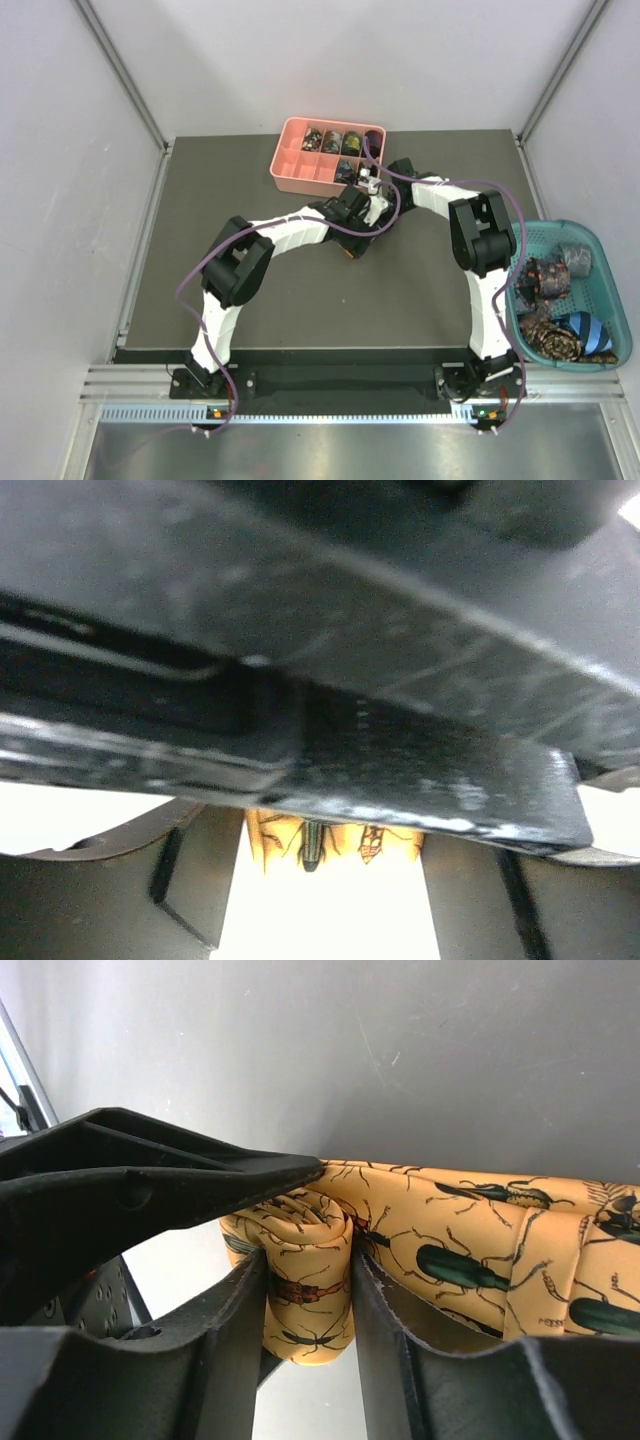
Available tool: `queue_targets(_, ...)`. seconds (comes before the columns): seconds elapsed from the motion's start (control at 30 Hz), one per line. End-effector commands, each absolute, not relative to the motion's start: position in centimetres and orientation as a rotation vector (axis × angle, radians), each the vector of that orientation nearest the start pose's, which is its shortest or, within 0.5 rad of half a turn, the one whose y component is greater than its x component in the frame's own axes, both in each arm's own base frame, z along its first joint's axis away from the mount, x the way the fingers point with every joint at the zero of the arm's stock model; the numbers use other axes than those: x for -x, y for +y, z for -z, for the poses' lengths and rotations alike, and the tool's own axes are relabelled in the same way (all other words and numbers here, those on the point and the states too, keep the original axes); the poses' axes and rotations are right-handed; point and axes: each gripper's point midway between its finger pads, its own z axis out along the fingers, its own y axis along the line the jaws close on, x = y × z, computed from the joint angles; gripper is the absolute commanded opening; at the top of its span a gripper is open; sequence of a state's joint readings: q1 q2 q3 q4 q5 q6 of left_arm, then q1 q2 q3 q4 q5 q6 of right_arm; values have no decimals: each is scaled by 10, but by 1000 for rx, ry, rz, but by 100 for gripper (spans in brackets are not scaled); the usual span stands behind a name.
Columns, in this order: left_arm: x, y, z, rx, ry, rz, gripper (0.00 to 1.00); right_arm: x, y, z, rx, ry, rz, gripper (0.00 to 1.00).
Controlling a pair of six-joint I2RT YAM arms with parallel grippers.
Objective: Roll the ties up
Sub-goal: Roll the tie
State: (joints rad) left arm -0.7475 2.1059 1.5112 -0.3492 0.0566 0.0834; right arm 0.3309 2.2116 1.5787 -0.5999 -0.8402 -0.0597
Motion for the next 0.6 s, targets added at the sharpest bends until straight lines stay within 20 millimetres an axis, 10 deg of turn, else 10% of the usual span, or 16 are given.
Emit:
queue_targets(0.0, -356, -342, -14, -1060, 2397, 359, 68, -371, 253, -11, 741, 2643, -1112, 39)
queue_targets(0.57, -346, -340, -9, -1112, 2420, 375, 52, -387, 254, -46, 653, 2573, -1159, 55)
